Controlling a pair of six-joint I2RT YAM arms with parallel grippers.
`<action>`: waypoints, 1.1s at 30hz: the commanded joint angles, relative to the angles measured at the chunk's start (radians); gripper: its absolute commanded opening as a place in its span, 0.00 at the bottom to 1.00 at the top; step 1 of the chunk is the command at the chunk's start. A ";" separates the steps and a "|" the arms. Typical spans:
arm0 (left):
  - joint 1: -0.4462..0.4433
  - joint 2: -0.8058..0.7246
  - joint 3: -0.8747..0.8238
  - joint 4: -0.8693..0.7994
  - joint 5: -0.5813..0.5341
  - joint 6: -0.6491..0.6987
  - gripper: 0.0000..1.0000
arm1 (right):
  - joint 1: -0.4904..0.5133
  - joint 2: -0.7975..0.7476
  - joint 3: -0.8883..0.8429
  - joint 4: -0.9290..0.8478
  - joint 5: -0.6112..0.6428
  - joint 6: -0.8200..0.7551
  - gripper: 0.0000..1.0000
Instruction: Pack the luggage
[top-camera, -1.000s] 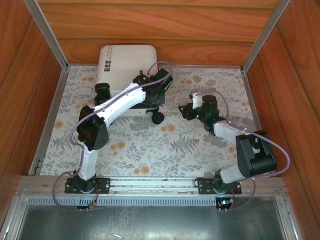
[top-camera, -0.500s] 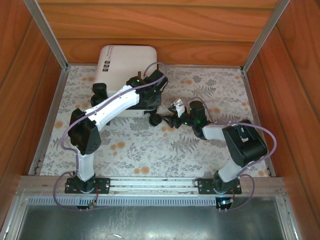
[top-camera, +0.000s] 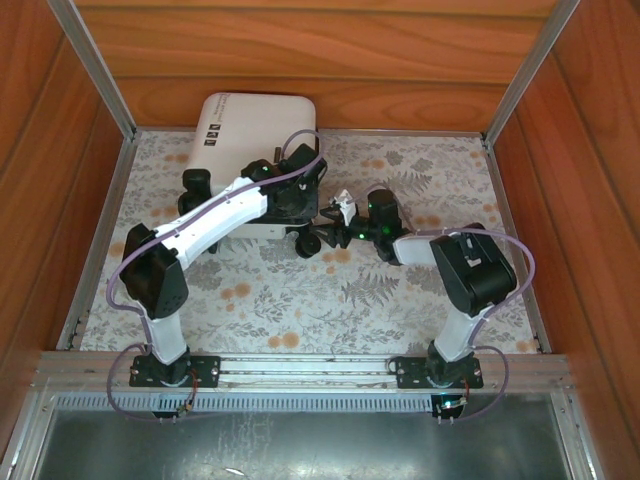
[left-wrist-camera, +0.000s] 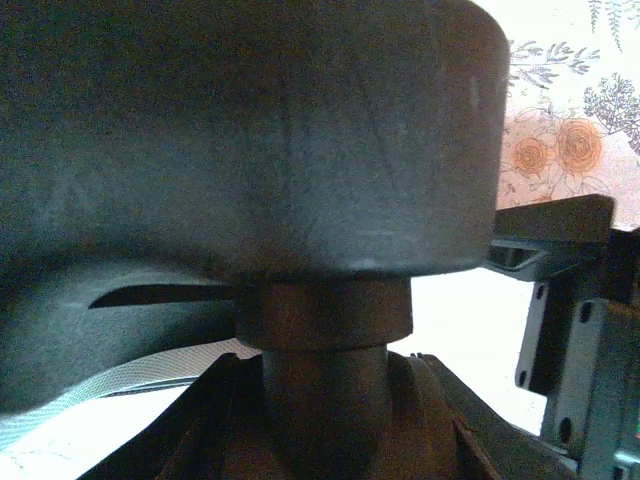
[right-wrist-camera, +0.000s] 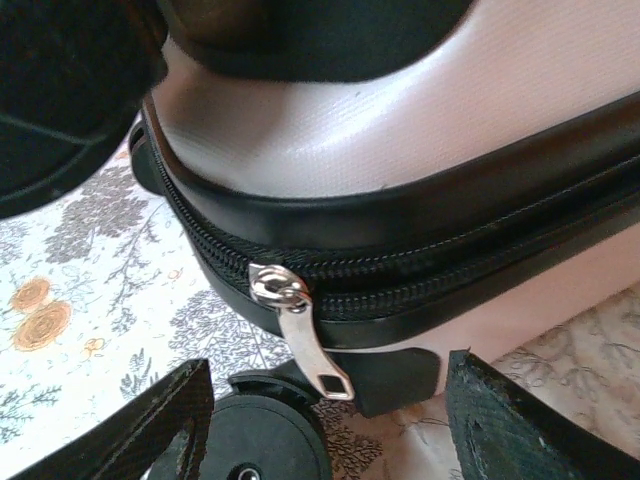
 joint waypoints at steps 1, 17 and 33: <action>0.007 -0.084 0.010 0.055 0.027 0.005 0.00 | 0.017 0.020 0.021 -0.023 -0.071 -0.005 0.64; 0.018 -0.091 -0.030 0.088 0.050 0.001 0.00 | 0.029 0.030 0.049 -0.045 -0.080 -0.010 0.31; 0.021 -0.123 -0.074 0.106 0.067 0.001 0.00 | 0.028 0.019 0.055 -0.036 -0.099 -0.013 0.11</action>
